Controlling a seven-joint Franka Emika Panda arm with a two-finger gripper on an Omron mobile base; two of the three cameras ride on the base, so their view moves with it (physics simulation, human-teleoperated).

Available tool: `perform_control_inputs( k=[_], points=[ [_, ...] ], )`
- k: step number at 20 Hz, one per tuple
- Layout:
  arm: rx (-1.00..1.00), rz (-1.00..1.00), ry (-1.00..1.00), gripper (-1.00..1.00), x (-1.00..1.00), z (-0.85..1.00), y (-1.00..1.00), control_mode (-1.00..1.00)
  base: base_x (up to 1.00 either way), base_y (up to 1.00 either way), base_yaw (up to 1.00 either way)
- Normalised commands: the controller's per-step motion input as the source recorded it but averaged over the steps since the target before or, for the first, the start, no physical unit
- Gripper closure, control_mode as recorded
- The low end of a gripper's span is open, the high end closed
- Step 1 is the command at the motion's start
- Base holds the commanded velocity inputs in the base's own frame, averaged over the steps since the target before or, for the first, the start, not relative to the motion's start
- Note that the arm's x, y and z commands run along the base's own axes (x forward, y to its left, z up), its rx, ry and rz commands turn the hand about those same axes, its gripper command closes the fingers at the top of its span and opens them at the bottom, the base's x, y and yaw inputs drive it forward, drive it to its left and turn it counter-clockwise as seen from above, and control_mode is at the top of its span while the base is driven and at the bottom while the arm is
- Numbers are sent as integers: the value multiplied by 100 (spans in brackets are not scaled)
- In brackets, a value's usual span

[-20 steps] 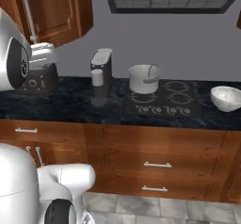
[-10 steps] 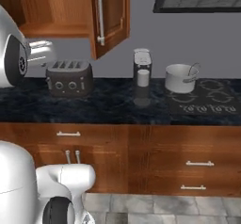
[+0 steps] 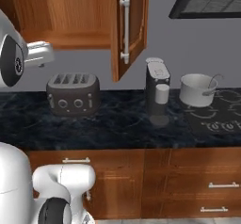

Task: Open the cabinet and move the ladle to the pot. Then close the cabinet.

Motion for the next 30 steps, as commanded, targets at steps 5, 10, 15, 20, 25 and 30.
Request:
perform_control_inputs(
  k=[5,10,15,20,25,30],
  points=[
    [0,0,0,-100,0,0,0,100,76,-12,0],
    [0,0,0,-100,0,0,0,100,30,-14,3],
    [0,0,0,-100,0,0,-1,-100,0,0,0],
    [0,0,-8,-100,-28,12,-25,-100,0,0,0],
    [0,-5,-17,-100,-84,35,-52,-100,0,0,0],
    [0,-7,-3,-100,-35,9,-66,-100,0,0,0]
  ],
)
